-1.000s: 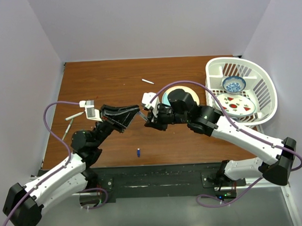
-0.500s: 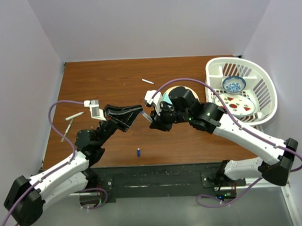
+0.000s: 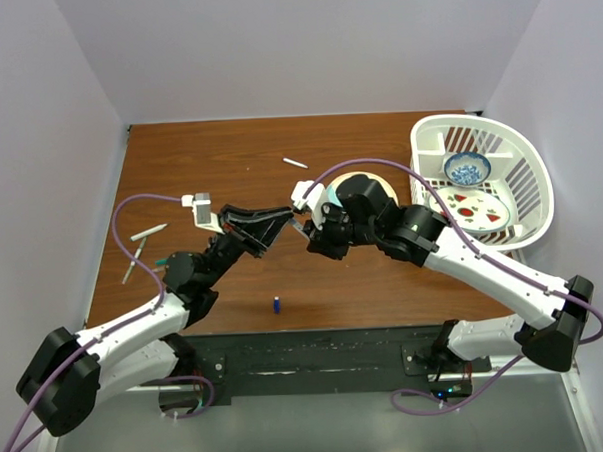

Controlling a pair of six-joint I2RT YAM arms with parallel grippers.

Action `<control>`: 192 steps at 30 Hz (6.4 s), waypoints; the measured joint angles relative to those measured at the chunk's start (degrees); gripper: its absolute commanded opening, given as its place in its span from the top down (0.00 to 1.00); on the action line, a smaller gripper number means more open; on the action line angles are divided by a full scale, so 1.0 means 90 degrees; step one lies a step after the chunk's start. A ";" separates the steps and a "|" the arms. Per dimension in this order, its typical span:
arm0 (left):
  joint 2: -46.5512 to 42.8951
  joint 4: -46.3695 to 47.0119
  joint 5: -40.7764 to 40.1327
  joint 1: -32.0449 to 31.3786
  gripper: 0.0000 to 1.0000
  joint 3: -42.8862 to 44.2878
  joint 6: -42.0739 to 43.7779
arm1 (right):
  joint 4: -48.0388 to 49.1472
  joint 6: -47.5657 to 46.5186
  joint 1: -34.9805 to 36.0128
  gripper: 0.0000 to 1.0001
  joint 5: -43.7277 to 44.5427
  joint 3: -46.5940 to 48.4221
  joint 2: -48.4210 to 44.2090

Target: Insert the pens into the pen caps

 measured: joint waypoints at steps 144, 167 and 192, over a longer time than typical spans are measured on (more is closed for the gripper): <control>0.6730 -0.7339 -0.0903 0.1817 0.50 0.6620 0.3942 | 0.2203 0.3925 -0.0068 0.14 0.1302 -0.3218 -0.3587; 0.8850 -0.7694 -0.2144 0.2040 0.75 0.9398 0.4148 | 0.2297 0.3699 -0.0068 0.13 0.1634 -0.3276 -0.3878; 0.3303 -0.4862 0.0461 0.2067 1.00 0.2693 0.1928 | 0.3167 0.4585 -0.0386 0.19 0.2812 -0.3024 -0.1647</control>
